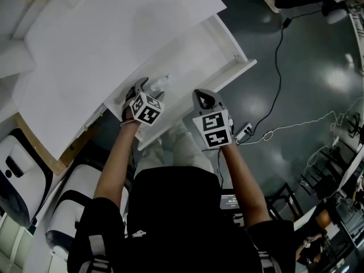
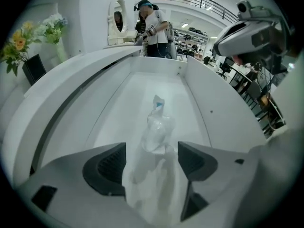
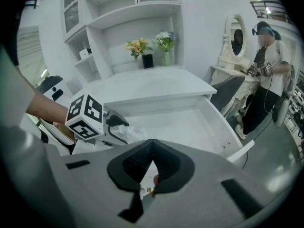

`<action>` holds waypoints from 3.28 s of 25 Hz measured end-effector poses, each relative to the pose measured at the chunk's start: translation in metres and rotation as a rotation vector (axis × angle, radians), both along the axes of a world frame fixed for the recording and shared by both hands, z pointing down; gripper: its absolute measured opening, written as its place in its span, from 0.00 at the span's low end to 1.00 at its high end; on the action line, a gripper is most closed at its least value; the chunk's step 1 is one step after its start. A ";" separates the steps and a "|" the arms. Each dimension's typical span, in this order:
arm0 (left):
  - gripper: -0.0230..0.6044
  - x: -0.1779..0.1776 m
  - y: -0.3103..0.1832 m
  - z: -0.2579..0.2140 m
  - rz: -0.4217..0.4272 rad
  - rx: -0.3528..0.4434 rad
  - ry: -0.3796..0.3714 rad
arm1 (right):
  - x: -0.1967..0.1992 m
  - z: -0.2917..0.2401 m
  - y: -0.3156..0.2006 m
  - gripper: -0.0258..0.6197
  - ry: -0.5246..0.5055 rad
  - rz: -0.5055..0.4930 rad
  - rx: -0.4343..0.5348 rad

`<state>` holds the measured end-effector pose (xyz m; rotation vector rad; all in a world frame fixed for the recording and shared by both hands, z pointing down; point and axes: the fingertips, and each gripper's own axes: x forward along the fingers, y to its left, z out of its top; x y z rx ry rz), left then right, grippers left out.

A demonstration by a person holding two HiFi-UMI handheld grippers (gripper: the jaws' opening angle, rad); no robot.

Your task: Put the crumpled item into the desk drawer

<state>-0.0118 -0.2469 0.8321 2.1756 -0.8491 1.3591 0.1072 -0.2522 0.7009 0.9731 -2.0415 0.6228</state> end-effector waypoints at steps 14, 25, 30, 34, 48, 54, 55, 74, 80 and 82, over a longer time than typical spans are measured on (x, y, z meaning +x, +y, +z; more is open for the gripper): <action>0.54 -0.002 0.001 -0.020 0.001 0.010 0.008 | -0.004 -0.014 0.004 0.03 0.002 0.004 0.022; 0.43 -0.009 0.007 -0.051 0.016 0.051 0.011 | -0.010 -0.033 0.013 0.03 0.007 0.004 0.056; 0.32 -0.021 0.014 -0.069 0.001 0.063 -0.002 | -0.011 -0.053 0.011 0.03 0.012 0.036 0.110; 0.18 -0.025 0.011 -0.086 -0.051 0.074 0.036 | -0.015 -0.066 0.011 0.03 0.014 0.058 0.143; 0.06 -0.039 0.019 -0.163 -0.055 0.197 0.100 | -0.036 -0.129 0.022 0.03 0.002 0.111 0.274; 0.05 -0.036 0.028 -0.204 -0.040 0.261 0.169 | -0.037 -0.153 0.031 0.03 0.011 0.155 0.322; 0.05 -0.036 0.029 -0.212 -0.040 0.273 0.179 | -0.037 -0.157 0.033 0.03 0.013 0.163 0.331; 0.05 -0.036 0.058 -0.359 0.009 0.537 0.295 | -0.057 -0.241 0.070 0.03 0.006 0.208 0.507; 0.05 -0.042 0.078 -0.400 0.005 0.608 0.347 | -0.061 -0.270 0.087 0.03 -0.009 0.239 0.554; 0.05 -0.046 0.085 -0.411 0.004 0.628 0.359 | -0.062 -0.279 0.092 0.03 -0.019 0.255 0.568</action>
